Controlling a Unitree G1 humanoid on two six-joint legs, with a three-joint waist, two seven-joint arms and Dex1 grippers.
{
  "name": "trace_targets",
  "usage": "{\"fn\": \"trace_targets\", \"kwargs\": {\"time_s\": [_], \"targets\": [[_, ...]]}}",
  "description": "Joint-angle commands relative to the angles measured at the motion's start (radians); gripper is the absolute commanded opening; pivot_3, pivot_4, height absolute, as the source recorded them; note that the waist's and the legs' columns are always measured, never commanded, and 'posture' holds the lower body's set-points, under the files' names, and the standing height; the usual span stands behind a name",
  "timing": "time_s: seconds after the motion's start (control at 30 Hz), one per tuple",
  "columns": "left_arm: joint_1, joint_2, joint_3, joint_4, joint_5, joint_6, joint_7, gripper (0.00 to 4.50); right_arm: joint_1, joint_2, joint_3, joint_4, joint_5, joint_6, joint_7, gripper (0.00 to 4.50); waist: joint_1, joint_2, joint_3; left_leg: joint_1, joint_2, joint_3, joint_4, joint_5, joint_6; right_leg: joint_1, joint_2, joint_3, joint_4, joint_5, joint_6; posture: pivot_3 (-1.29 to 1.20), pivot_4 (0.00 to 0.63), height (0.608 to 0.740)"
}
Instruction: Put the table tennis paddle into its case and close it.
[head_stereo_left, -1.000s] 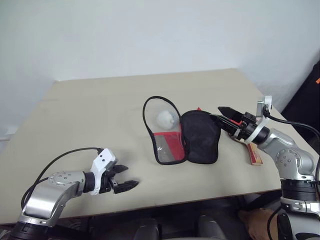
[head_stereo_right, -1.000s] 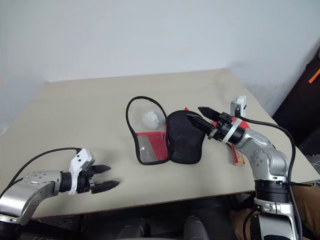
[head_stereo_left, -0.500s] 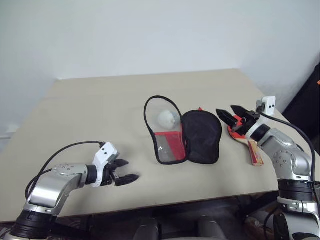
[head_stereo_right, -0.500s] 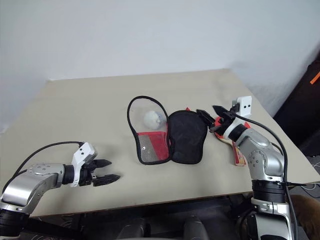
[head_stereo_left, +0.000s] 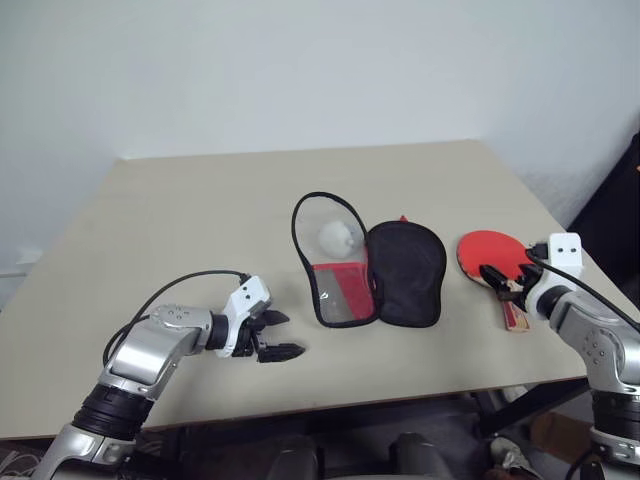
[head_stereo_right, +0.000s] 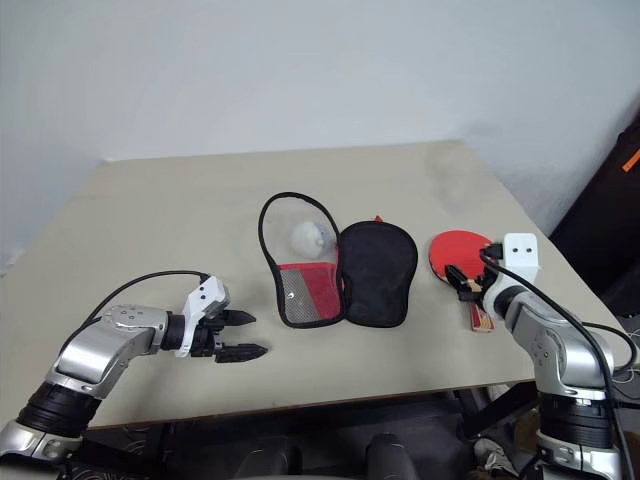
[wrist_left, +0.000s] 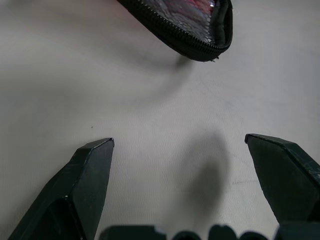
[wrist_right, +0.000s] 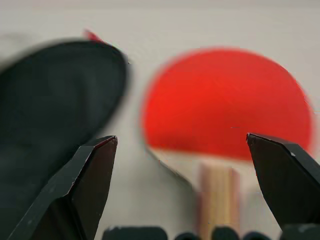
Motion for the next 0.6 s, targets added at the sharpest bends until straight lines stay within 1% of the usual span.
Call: {"fn": "trace_targets", "kwargs": {"time_s": [0.03,0.33,0.4,0.5,0.6], "targets": [[-0.020,-0.027,-0.046,0.017,0.014,-0.009,-0.020,4.50,0.015,-0.028,-0.023,0.003,-0.003,0.058,0.005,4.48,0.001,0.000,0.000,0.000,0.000,0.000,0.000,0.000,0.000,0.000,0.000,0.000,0.000,0.000,0.000,0.00,0.000,0.740],[-0.043,-0.032,-0.042,0.035,0.031,-0.014,-0.037,4.50,-0.025,-0.032,0.021,0.149,-0.040,0.064,0.038,4.48,-0.001,0.000,0.000,0.000,-0.001,-0.001,0.001,0.000,0.001,0.001,0.000,0.000,0.000,0.000,0.000,0.00,0.000,0.740],[-0.047,-0.031,-0.043,0.035,0.034,-0.012,-0.039,4.50,-0.033,-0.037,0.038,0.180,-0.055,0.065,0.044,4.48,-0.001,-0.002,0.000,0.000,-0.001,-0.001,0.001,0.000,0.001,0.001,0.000,0.000,0.000,0.000,0.000,0.00,0.000,0.740],[-0.052,-0.030,-0.043,0.041,0.039,-0.015,-0.039,4.50,-0.052,-0.030,0.054,0.223,-0.094,0.039,0.025,3.88,-0.001,-0.007,-0.001,0.000,-0.001,-0.001,0.001,0.000,0.000,0.001,0.000,0.000,-0.001,0.000,0.000,0.00,0.000,0.740],[-0.058,-0.033,-0.041,0.052,0.048,-0.023,-0.034,4.50,-0.067,-0.022,0.054,0.256,-0.120,0.027,0.009,2.88,-0.001,-0.010,0.000,0.001,-0.001,-0.001,0.001,0.000,0.000,0.002,0.000,0.000,-0.001,0.000,0.000,0.00,0.000,0.740]]}}
